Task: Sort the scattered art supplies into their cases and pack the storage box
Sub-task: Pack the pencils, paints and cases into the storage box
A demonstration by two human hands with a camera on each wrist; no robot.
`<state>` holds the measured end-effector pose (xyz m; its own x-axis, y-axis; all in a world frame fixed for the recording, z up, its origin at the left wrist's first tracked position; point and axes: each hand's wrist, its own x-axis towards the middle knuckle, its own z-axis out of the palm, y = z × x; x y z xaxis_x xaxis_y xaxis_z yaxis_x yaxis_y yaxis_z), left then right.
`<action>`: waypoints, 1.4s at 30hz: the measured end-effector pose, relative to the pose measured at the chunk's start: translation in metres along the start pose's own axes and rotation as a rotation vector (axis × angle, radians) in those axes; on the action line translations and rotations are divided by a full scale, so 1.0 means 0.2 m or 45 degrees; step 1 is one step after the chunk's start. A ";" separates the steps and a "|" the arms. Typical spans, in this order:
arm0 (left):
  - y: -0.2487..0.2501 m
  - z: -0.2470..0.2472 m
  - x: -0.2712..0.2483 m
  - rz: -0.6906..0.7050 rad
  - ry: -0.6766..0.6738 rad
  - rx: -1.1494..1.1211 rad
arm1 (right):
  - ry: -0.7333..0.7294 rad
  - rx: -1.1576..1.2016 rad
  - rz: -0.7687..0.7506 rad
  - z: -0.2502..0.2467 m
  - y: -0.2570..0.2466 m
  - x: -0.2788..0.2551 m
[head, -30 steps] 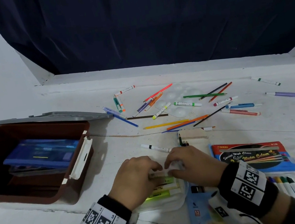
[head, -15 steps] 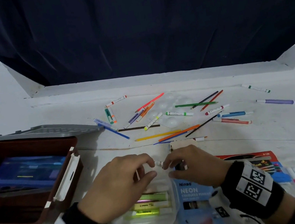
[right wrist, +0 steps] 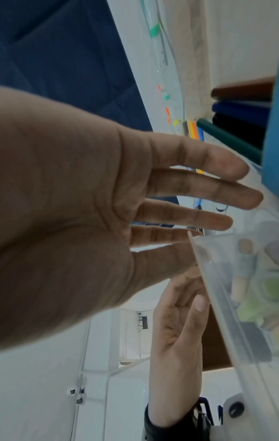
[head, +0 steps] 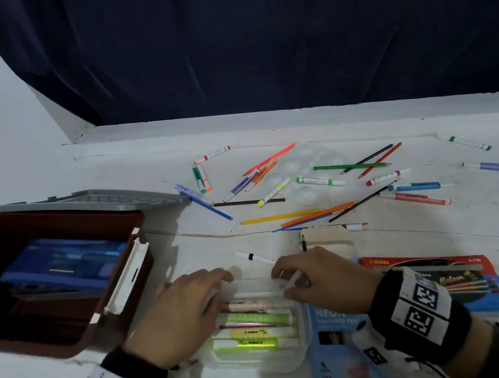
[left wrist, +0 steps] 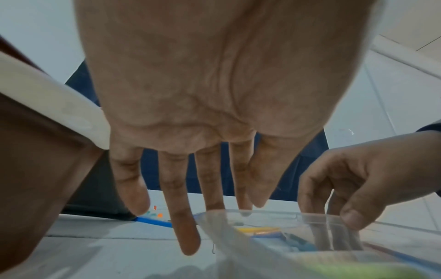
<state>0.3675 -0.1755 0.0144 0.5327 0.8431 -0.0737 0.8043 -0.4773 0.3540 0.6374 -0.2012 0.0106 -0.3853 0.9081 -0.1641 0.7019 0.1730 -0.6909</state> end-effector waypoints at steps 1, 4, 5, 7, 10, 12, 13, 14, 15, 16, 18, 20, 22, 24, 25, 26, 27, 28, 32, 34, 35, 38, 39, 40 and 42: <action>-0.01 0.00 -0.01 -0.010 -0.015 -0.011 | 0.010 -0.009 -0.005 0.00 0.00 0.00; -0.02 0.00 -0.03 -0.033 -0.042 -0.008 | 0.051 -0.068 -0.028 0.02 -0.02 -0.01; -0.01 -0.01 -0.04 -0.025 -0.036 -0.009 | 0.077 -0.098 -0.049 0.02 -0.03 -0.01; 0.01 -0.03 -0.05 0.001 -0.024 -0.027 | 0.142 -0.161 -0.122 0.04 -0.04 -0.01; 0.02 -0.03 -0.05 0.032 -0.068 0.067 | 0.156 -0.235 -0.203 0.05 -0.07 -0.02; 0.02 -0.02 -0.04 0.029 -0.087 0.118 | 0.102 -0.337 -0.181 0.06 -0.10 -0.02; 0.01 -0.01 -0.04 0.029 -0.096 0.141 | 0.078 -0.376 -0.167 0.06 -0.10 -0.01; 0.00 0.00 -0.03 0.032 -0.108 0.167 | 0.059 -0.403 -0.158 0.07 -0.11 -0.01; 0.00 0.01 -0.03 0.036 -0.119 0.193 | 0.038 -0.431 -0.151 0.08 -0.11 -0.01; -0.01 0.01 -0.02 0.041 -0.128 0.211 | 0.015 -0.463 -0.142 0.08 -0.12 -0.01; -0.02 0.01 -0.02 0.044 -0.146 0.210 | -0.018 -0.516 -0.112 0.10 -0.12 -0.01; -0.03 0.02 -0.02 0.043 -0.146 0.181 | -0.017 -0.523 -0.093 0.11 -0.12 -0.01; -0.04 0.03 -0.02 0.036 -0.126 0.134 | 0.000 -0.484 -0.087 0.12 -0.12 0.00; -0.05 0.04 -0.02 0.028 -0.105 0.076 | 0.012 -0.427 -0.066 0.12 -0.11 0.00; -0.05 0.04 -0.02 0.024 -0.093 0.053 | 0.016 -0.403 -0.054 0.12 -0.10 0.01; -0.06 0.05 -0.01 0.021 -0.076 0.028 | 0.022 -0.378 -0.046 0.12 -0.10 0.01; -0.06 0.06 -0.01 0.020 -0.054 -0.002 | 0.028 -0.348 -0.036 0.12 -0.10 0.01; -0.07 0.06 0.00 0.021 -0.029 -0.033 | 0.036 -0.316 -0.029 0.12 -0.09 0.01; -0.09 0.08 0.01 -0.001 -0.006 -0.084 | 0.060 -0.202 0.013 0.12 -0.09 0.03; -0.08 0.08 0.01 -0.013 -0.002 -0.117 | 0.062 -0.155 0.033 0.11 -0.10 0.03; -0.08 0.08 0.01 -0.016 0.004 -0.128 | 0.055 -0.150 0.038 0.10 -0.10 0.03; -0.07 0.08 0.00 -0.024 0.007 -0.111 | 0.044 -0.163 0.036 0.11 -0.11 0.03; -0.07 0.07 0.00 -0.029 0.009 -0.099 | 0.047 -0.158 0.039 0.11 -0.11 0.03; -0.06 0.07 0.00 -0.026 0.019 -0.089 | 0.051 -0.151 0.046 0.11 -0.11 0.04; -0.06 0.07 0.00 -0.014 0.029 -0.027 | 0.066 -0.135 0.064 0.11 -0.10 0.04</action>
<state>0.3613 -0.1739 -0.0028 0.5176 0.8538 -0.0561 0.8041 -0.4630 0.3728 0.6065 -0.2064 0.0082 -0.3183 0.9348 -0.1578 0.7801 0.1637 -0.6039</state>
